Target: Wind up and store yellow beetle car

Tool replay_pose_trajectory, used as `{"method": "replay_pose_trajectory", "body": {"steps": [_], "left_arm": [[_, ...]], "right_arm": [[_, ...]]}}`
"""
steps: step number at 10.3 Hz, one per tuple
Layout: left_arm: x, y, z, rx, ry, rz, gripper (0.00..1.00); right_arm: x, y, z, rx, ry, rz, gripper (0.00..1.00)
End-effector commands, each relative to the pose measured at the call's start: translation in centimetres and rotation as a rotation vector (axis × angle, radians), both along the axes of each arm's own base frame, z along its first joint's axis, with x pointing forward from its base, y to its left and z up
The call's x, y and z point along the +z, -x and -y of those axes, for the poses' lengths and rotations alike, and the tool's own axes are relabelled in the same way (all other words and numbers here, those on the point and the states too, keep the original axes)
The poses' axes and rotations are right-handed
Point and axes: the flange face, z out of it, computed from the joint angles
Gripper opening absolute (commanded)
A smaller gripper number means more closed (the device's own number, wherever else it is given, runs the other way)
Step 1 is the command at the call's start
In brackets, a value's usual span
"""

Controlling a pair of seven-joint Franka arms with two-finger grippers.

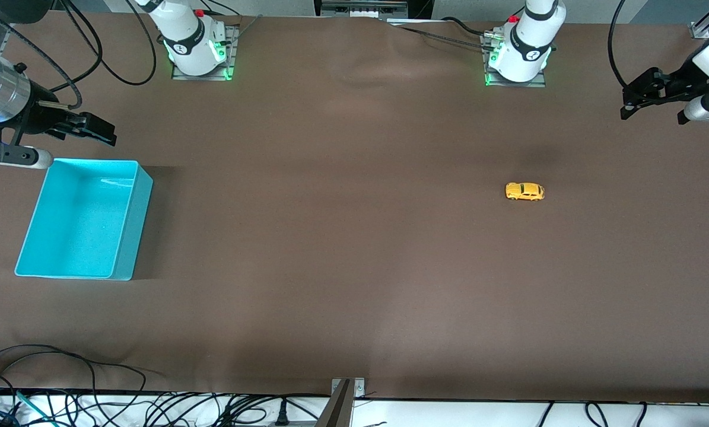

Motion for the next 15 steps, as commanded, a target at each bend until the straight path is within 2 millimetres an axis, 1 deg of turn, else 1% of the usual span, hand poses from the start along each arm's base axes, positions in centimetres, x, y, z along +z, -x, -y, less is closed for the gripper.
{"method": "replay_pose_trajectory", "body": {"steps": [1, 13, 15], "left_arm": [[0.9, 0.2, 0.2, 0.006, -0.005, 0.002, 1.0], [1.1, 0.2, 0.0, 0.006, -0.005, 0.006, 1.0], [1.1, 0.2, -0.1, 0.003, -0.004, 0.006, 1.0]], "right_arm": [[0.4, 0.0, 0.0, -0.007, -0.002, 0.0, 1.0], [-0.1, -0.4, 0.0, -0.013, -0.005, -0.003, 1.0], [-0.5, -0.6, 0.0, -0.013, -0.006, -0.01, 1.0]]}}
